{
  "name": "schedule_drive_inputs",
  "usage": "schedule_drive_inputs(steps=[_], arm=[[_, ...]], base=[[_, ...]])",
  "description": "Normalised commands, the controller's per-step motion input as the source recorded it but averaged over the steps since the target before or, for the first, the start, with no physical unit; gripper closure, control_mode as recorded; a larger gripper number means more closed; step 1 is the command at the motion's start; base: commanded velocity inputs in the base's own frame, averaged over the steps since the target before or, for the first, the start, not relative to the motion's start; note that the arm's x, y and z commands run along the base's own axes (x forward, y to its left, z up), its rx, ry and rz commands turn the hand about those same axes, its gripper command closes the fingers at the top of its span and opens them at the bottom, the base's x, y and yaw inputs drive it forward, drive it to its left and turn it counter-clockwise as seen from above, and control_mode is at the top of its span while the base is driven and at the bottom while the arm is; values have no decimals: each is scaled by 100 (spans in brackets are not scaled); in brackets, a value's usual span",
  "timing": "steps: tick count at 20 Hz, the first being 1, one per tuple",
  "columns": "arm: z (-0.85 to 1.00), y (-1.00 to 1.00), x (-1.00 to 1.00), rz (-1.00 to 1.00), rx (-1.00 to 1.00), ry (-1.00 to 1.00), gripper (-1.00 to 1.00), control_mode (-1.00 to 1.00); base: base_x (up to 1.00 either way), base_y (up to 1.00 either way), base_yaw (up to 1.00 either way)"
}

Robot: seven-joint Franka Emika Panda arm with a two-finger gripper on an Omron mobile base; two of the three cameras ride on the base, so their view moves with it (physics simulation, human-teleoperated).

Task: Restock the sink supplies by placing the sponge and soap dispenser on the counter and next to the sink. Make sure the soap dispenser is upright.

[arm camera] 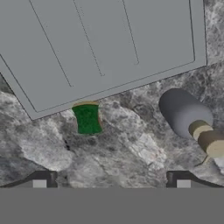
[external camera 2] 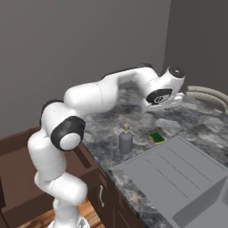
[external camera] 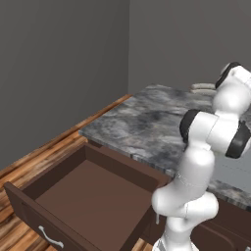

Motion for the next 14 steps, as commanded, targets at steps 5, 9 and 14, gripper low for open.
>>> schedule_drive_inputs(steps=[5, 9, 14], arm=[[59, 45, -90, -10, -9, -25, -100, -100], [56, 45, -91, -9, -9, -21, -100, -100], [49, 48, -84, -8, -8, -16, -100, -100]], base=[[0, 0, 0], [0, 0, 0], [0, 0, 0]])
